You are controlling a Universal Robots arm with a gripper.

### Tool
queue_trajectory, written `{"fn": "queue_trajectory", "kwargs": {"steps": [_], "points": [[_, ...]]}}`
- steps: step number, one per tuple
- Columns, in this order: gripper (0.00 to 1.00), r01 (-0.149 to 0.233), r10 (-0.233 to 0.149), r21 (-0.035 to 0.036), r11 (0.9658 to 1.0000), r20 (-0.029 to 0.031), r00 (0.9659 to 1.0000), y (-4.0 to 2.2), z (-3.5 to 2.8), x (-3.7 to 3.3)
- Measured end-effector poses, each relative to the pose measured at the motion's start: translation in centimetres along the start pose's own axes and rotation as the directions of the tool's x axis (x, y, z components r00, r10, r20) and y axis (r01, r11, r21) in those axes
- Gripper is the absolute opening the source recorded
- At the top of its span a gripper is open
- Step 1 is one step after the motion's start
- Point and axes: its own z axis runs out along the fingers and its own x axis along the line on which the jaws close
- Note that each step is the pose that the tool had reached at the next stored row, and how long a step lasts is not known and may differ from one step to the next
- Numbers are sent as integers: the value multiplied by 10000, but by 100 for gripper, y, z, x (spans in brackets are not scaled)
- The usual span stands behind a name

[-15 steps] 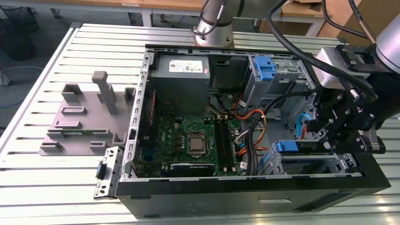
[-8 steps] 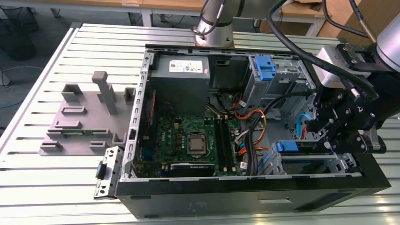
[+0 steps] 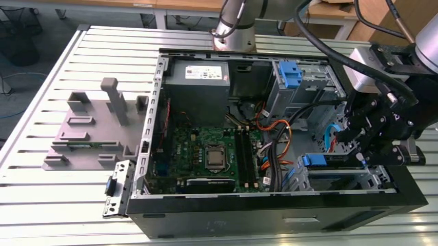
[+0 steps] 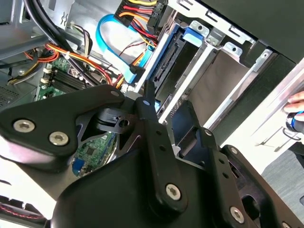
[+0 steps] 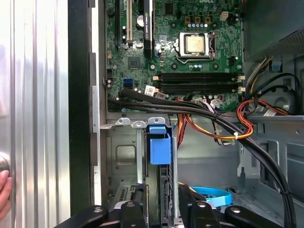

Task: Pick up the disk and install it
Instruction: 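Insert the first disk wire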

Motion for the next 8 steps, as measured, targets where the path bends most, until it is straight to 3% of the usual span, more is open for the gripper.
{"fn": "queue_trajectory", "kwargs": {"steps": [8], "points": [[42,-1,1,0,10000,1,10000,1,-22,-1]]}}
